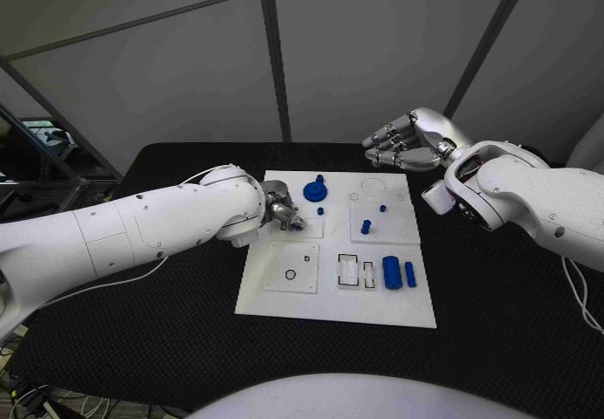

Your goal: Assemble the parts on the task board

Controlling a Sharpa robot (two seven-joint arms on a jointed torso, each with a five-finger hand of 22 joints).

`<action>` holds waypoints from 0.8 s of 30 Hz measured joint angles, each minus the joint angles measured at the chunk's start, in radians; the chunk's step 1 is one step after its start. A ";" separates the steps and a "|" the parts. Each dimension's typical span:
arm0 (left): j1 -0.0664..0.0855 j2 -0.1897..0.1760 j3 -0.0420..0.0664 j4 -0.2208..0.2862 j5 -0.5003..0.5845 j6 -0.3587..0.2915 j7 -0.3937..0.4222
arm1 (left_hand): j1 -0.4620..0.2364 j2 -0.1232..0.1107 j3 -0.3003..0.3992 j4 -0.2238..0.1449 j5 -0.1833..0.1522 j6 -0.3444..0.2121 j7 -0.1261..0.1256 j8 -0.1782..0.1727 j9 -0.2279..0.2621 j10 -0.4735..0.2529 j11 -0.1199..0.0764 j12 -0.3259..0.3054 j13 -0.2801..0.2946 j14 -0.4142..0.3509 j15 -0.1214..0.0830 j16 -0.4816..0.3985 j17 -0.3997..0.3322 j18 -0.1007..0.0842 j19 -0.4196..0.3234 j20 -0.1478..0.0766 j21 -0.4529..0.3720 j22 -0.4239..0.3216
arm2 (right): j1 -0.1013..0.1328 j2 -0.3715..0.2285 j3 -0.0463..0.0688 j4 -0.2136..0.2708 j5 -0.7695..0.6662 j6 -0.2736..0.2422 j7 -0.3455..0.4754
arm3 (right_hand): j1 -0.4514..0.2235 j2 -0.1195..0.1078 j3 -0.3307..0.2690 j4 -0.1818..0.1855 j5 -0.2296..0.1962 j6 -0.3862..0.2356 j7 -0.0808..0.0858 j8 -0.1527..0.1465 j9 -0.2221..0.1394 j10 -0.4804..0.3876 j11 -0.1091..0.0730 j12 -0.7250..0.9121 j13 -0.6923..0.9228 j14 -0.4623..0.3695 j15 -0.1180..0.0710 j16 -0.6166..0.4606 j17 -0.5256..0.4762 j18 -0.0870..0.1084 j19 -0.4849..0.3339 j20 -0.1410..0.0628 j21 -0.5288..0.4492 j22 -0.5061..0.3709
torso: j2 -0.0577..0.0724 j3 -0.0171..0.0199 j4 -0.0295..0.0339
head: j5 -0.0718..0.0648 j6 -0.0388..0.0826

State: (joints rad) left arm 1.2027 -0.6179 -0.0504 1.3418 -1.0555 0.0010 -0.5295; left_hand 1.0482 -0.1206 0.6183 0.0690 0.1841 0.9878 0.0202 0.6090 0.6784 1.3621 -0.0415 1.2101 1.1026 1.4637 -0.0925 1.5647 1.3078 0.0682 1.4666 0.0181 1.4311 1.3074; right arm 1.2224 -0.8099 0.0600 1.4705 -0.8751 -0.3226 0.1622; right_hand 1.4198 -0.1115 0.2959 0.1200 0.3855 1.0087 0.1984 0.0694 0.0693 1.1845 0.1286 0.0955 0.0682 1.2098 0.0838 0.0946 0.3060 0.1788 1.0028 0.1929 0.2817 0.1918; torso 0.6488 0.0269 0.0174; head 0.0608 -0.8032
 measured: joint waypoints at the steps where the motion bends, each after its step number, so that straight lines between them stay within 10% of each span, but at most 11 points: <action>1: 0.000 0.001 0.000 -0.001 0.000 0.002 0.000 | 0.000 0.000 0.002 0.002 0.000 0.000 0.000 0.000 0.000 0.000 0.000 0.000 0.000 0.000 0.000 0.000 0.000 0.000 0.000 0.000 0.000 0.000 | 0.000 0.000 0.000 0.000 0.000 0.000 0.000 | 0.000 0.000 0.000 0.000 0.000 0.000 0.000 0.000 0.000 0.000 0.000 0.000 0.000 0.000 0.000 0.000 0.000 0.000 0.000 0.000 0.000 0.000 | 0.000 0.0000 -0.0001 | 0.000 0.000; 24: 0.002 0.014 0.001 -0.018 -0.011 0.031 -0.004 | 0.003 -0.003 0.003 0.002 0.005 -0.003 0.003 0.004 0.003 0.001 0.002 -0.004 -0.003 0.000 0.001 0.000 0.000 0.000 0.000 0.000 0.000 0.000 | 0.000 0.000 0.000 -0.001 0.000 0.001 0.000 | 0.000 0.000 0.000 0.000 0.000 0.000 0.000 0.000 0.000 0.000 0.000 0.000 0.000 0.000 0.000 0.000 0.000 0.000 0.000 0.000 0.000 -0.001 | 0.000 0.0002 -0.0001 | -0.002 -0.001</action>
State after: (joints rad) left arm 1.2044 -0.6042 -0.0496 1.3233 -1.0670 0.0321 -0.5334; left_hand 1.0511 -0.1235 0.6212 0.0713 0.1889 0.9845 0.0236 0.6129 0.6818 1.3632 -0.0399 1.2063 1.0995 1.4636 -0.0920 1.5647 1.3078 0.0683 1.4666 0.0181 1.4311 1.3074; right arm 1.2222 -0.8095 0.0600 1.4698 -0.8751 -0.3216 0.1621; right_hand 1.4198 -0.1115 0.2959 0.1200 0.3855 1.0087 0.1984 0.0694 0.0693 1.1845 0.1286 0.0954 0.0682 1.2098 0.0838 0.0946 0.3062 0.1788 1.0028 0.1929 0.2816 0.1911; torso 0.6485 0.0271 0.0173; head 0.0593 -0.8039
